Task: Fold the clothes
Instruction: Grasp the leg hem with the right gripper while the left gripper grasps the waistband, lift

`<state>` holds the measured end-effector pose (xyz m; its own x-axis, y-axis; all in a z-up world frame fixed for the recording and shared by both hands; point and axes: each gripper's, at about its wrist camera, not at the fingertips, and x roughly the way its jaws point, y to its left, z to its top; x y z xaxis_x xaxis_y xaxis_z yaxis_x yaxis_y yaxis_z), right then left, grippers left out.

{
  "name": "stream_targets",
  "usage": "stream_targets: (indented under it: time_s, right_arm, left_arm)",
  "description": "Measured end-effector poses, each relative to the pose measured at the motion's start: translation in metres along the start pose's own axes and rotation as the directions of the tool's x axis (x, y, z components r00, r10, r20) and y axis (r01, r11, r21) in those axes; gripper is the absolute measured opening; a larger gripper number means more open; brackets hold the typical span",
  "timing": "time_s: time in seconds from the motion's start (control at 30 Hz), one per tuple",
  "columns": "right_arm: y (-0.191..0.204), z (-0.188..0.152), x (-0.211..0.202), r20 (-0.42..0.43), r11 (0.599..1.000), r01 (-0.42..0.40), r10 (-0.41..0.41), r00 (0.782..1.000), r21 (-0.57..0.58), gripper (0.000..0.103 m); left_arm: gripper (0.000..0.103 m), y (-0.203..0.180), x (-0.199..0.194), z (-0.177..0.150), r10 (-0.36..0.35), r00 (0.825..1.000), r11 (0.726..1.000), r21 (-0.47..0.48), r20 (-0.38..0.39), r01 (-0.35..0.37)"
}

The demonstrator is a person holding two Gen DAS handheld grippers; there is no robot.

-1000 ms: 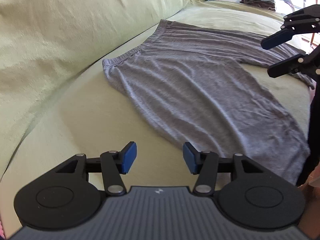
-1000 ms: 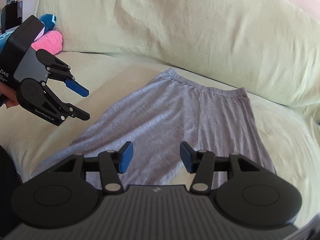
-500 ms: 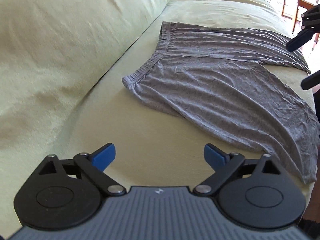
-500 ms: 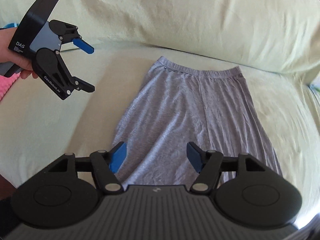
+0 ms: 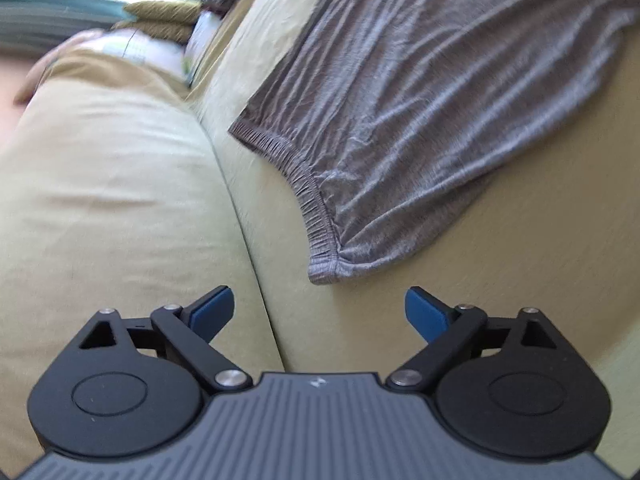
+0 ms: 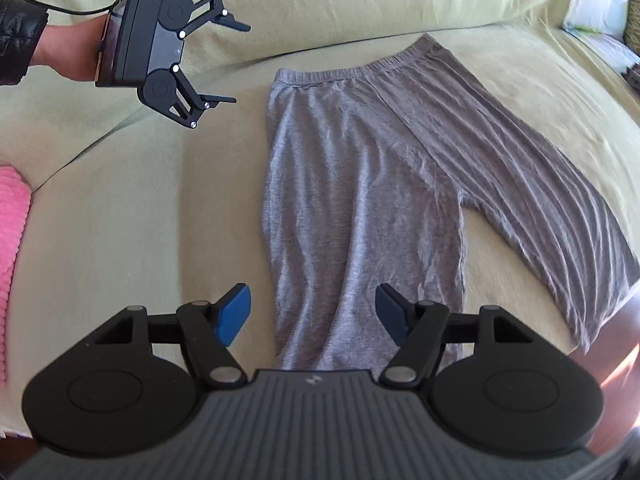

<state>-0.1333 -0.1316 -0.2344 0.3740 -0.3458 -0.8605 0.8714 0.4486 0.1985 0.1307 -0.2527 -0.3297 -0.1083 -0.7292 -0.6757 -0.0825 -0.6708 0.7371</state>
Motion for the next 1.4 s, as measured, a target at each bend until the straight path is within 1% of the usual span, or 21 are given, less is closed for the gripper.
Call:
stream_targets:
  time_s: [0.1,0.17,0.23,0.27,0.3,0.33,0.47,0.53,0.57,0.6,0.67,0.73,0.8,0.87,0.97,1.07,1.13,1.2,1.27,1.33,1.4]
  right_arm:
    - [0.009,-0.016,0.001,0.021,0.995,0.060,-0.062,0.998,0.080,0.064]
    - [0.019,-0.029,0.002,0.023,0.985,0.094,-0.098,0.995,0.145,0.063]
    - [0.028,-0.038,0.006,0.019,0.975,0.123,-0.128,0.992,0.186,0.062]
    - [0.034,-0.043,0.006,0.016,0.968,0.140,-0.146,0.989,0.207,0.062]
    - [0.039,-0.046,0.007,0.017,0.963,0.151,-0.158,0.987,0.224,0.062]
    - [0.043,-0.050,0.007,0.017,0.958,0.161,-0.170,0.985,0.238,0.062]
    - [0.059,-0.064,0.014,0.007,0.945,0.203,-0.212,0.977,0.256,0.062]
    - [0.067,-0.070,0.019,-0.005,0.937,0.249,-0.256,0.967,0.246,0.061]
    - [0.071,-0.074,0.022,-0.017,0.931,0.277,-0.281,0.959,0.236,0.061]
    - [0.076,-0.077,0.025,-0.029,0.927,0.306,-0.307,0.951,0.217,0.060]
    - [0.086,-0.081,0.031,-0.040,0.925,0.345,-0.344,0.938,0.161,0.058]
    - [0.099,-0.085,0.039,-0.047,0.916,0.395,-0.393,0.918,0.065,0.053]
    - [0.109,-0.091,0.049,-0.062,0.897,0.441,-0.443,0.894,-0.035,0.047]
    - [0.115,-0.099,0.056,-0.062,0.875,0.470,-0.478,0.876,-0.114,0.045]
    - [0.119,-0.111,0.065,-0.059,0.859,0.476,-0.494,0.868,-0.191,0.040]
    - [0.114,-0.114,0.067,-0.034,0.846,0.497,-0.512,0.858,-0.194,0.037]
    - [0.109,-0.113,0.066,-0.027,0.833,0.518,-0.533,0.846,-0.196,0.035]
    - [0.107,-0.116,0.066,-0.022,0.825,0.520,-0.537,0.843,-0.222,0.033]
    - [0.112,-0.122,0.068,0.004,0.807,0.512,-0.535,0.845,-0.294,0.025]
    - [0.113,-0.125,0.068,0.022,0.792,0.502,-0.528,0.849,-0.348,0.006]
    - [0.112,-0.124,0.066,0.028,0.792,0.495,-0.520,0.854,-0.357,0.003]
  left_arm:
    - [0.084,-0.016,0.024,-0.014,0.030,0.998,0.989,0.145,0.055,-0.037]
    - [0.081,-0.022,0.036,-0.020,0.049,0.995,0.976,0.208,0.087,-0.067]
    - [0.081,-0.026,0.042,-0.025,0.060,0.989,0.957,0.273,0.139,-0.096]
    - [0.079,-0.027,0.043,-0.028,0.066,0.982,0.939,0.322,0.178,-0.121]
    - [0.070,-0.027,0.045,-0.030,0.066,0.978,0.929,0.346,0.198,-0.133]
    - [0.066,-0.027,0.047,-0.031,0.070,0.974,0.919,0.367,0.214,-0.147]
    - [0.052,-0.027,0.060,-0.030,0.038,0.966,0.879,0.452,0.256,-0.155]
    - [0.031,-0.028,0.063,-0.030,0.016,0.959,0.859,0.486,0.284,-0.158]
    - [0.007,-0.029,0.063,-0.031,0.006,0.954,0.851,0.500,0.300,-0.163]
    - [0.003,-0.030,0.064,-0.031,0.000,0.948,0.848,0.503,0.317,-0.169]
    - [0.000,-0.028,0.065,-0.029,-0.017,0.948,0.863,0.483,0.319,-0.147]
    - [0.000,-0.026,0.069,-0.026,-0.040,0.952,0.885,0.452,0.304,-0.108]
    - [0.000,-0.022,0.070,-0.022,-0.058,0.955,0.906,0.416,0.292,-0.073]
    - [0.000,-0.016,0.071,-0.018,-0.066,0.956,0.922,0.384,0.287,-0.052]
    - [0.000,-0.012,0.072,-0.015,-0.073,0.955,0.929,0.369,0.287,-0.040]
    - [0.000,-0.010,0.072,-0.015,-0.074,0.955,0.931,0.363,0.288,-0.038]
    - [0.000,-0.010,0.071,-0.017,-0.072,0.955,0.933,0.357,0.289,-0.037]
    - [0.000,-0.011,0.070,-0.018,-0.069,0.955,0.935,0.353,0.289,-0.039]
    - [0.000,-0.012,0.069,-0.018,-0.068,0.956,0.938,0.345,0.287,-0.037]
    - [0.000,-0.012,0.068,-0.017,-0.068,0.957,0.941,0.337,0.282,-0.032]
    - [0.000,-0.012,0.066,-0.017,-0.073,0.959,0.943,0.331,0.275,-0.023]
